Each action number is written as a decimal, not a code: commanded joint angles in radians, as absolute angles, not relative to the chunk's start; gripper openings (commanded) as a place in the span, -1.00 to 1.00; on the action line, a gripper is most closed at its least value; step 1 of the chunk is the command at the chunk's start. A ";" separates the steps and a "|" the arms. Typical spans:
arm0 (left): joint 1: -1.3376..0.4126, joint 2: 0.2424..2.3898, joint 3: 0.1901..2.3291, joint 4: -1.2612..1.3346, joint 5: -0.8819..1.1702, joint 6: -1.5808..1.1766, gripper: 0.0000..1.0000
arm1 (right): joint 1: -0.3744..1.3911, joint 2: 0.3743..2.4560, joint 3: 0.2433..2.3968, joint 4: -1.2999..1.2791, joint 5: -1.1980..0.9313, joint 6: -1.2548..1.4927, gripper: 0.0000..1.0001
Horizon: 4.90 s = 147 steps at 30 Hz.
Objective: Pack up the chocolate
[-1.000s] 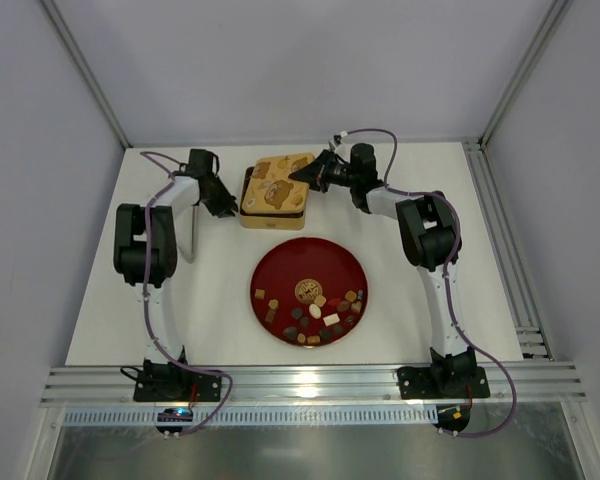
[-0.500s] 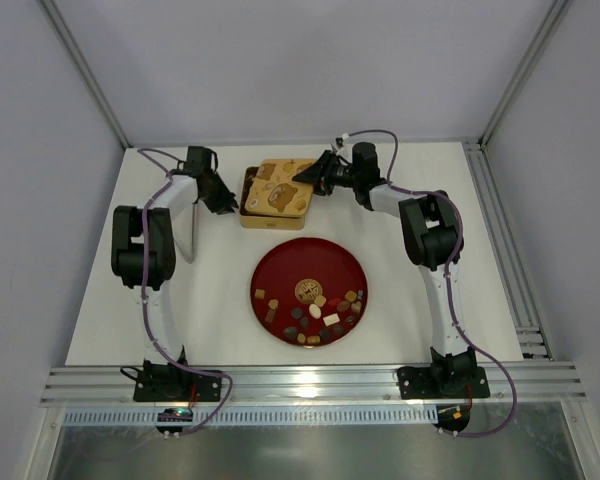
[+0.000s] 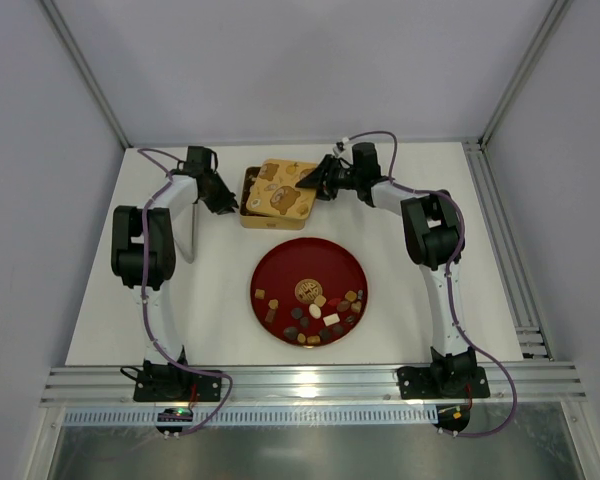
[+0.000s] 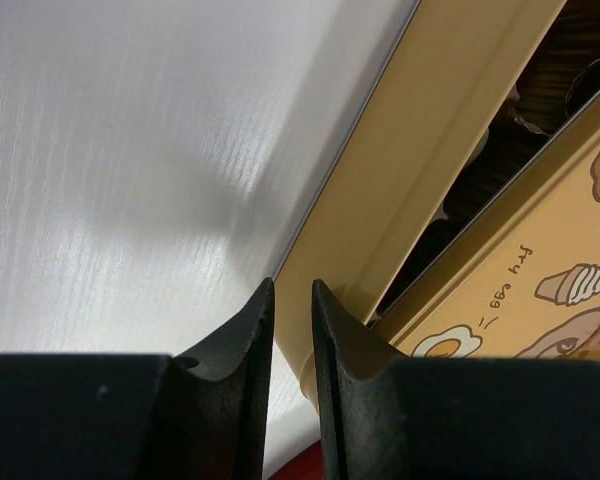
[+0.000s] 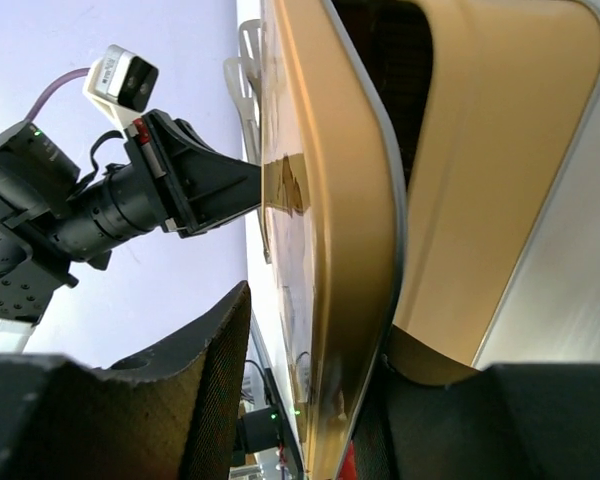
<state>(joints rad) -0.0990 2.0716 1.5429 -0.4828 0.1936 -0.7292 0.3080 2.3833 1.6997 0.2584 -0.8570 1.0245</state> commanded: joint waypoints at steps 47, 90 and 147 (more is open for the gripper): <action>-0.101 2.089 1.608 -0.472 0.245 -0.706 -0.58 | 0.299 2.255 1.853 -0.205 -0.750 0.724 0.03; -0.101 2.201 1.753 -0.500 0.270 -0.680 -0.56 | 0.304 2.436 2.138 -0.460 -0.612 0.597 0.04; -0.109 2.154 1.683 -0.456 0.256 -0.764 -0.70 | 0.426 2.341 2.103 -0.561 -0.402 0.439 0.01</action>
<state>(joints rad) -0.0990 2.2250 1.6917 -0.4942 0.2588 -0.7464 0.4068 2.4264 2.1212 -0.5636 -0.4133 0.4587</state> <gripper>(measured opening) 0.154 0.506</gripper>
